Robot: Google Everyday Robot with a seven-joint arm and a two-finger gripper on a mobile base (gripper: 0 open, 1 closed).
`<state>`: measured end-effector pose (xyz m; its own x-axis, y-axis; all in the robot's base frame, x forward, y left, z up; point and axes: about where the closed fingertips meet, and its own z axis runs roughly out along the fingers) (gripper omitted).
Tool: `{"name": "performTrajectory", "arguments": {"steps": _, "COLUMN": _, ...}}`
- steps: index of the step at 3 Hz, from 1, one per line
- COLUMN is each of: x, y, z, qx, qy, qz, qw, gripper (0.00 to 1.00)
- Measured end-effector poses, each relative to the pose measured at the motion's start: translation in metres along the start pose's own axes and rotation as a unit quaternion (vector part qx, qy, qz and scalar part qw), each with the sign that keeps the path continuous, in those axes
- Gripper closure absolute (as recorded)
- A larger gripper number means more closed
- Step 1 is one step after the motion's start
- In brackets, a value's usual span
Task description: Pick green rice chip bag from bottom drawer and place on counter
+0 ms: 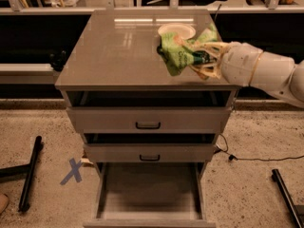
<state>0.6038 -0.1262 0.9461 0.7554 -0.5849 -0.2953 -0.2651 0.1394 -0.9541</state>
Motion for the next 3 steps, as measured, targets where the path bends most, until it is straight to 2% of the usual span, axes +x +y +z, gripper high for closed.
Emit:
{"name": "performTrajectory", "arguments": {"steps": 1, "x": 0.019, "y": -0.007, "z": 0.058, "qx": -0.019, "qy": -0.003, "qz": 0.026, "qw": 0.9995, "gripper": 1.00}}
{"name": "performTrajectory", "arguments": {"steps": 2, "x": 0.019, "y": -0.007, "z": 0.060, "qx": -0.021, "qy": -0.002, "qz": 0.026, "qw": 0.9994, "gripper": 1.00}}
{"name": "performTrajectory", "arguments": {"steps": 3, "x": 0.016, "y": -0.008, "z": 0.082, "qx": -0.048, "qy": 0.008, "qz": 0.032, "qw": 0.9983, "gripper": 1.00}}
